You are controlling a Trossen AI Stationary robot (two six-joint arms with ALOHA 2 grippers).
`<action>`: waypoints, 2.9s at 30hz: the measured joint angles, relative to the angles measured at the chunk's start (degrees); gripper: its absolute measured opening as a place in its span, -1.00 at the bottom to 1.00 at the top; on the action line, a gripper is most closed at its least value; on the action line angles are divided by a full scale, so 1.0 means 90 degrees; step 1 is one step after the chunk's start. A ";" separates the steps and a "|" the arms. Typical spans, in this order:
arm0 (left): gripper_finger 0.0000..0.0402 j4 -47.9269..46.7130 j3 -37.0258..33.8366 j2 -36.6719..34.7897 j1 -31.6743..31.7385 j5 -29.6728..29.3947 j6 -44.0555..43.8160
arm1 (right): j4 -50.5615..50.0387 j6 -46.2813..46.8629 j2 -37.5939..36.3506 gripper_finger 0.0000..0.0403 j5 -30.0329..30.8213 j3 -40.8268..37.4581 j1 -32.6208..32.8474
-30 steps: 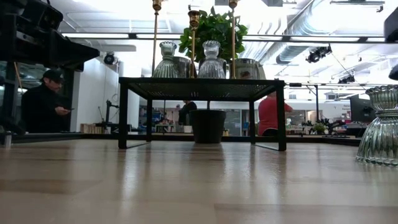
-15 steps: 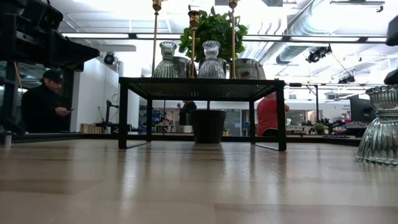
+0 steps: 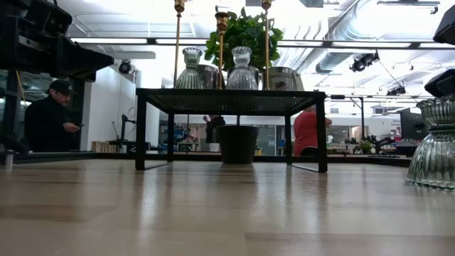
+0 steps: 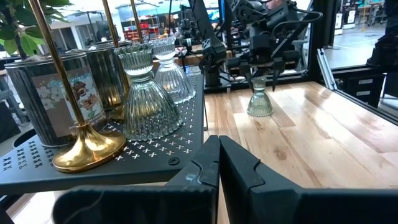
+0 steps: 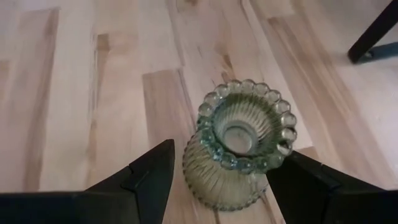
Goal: Pick & Place candle stick holders
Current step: Put the green candle holder on the shelf aligned with the other green and transparent candle holders
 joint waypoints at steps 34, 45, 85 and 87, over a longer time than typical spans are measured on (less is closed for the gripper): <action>-1.00 -0.0001 0.0000 0.0000 0.0000 0.0000 0.0001 | 0.0757 -0.0025 0.0452 -0.38 0.0399 0.0000 -0.0306; -1.00 -0.0002 0.0000 0.0000 0.0001 0.0000 0.0001 | 0.0929 -0.1265 0.0176 -0.40 0.0058 0.0767 -0.1152; -1.00 -0.0002 0.0000 0.0000 0.0000 -0.0001 0.0001 | -0.1801 -0.2420 0.0150 -0.33 -0.1103 0.3417 -0.5391; -1.00 -0.0001 0.0000 -0.0001 0.0000 -0.0001 0.0001 | -0.1825 -0.2399 0.0192 -0.33 -0.1133 0.3417 -0.5430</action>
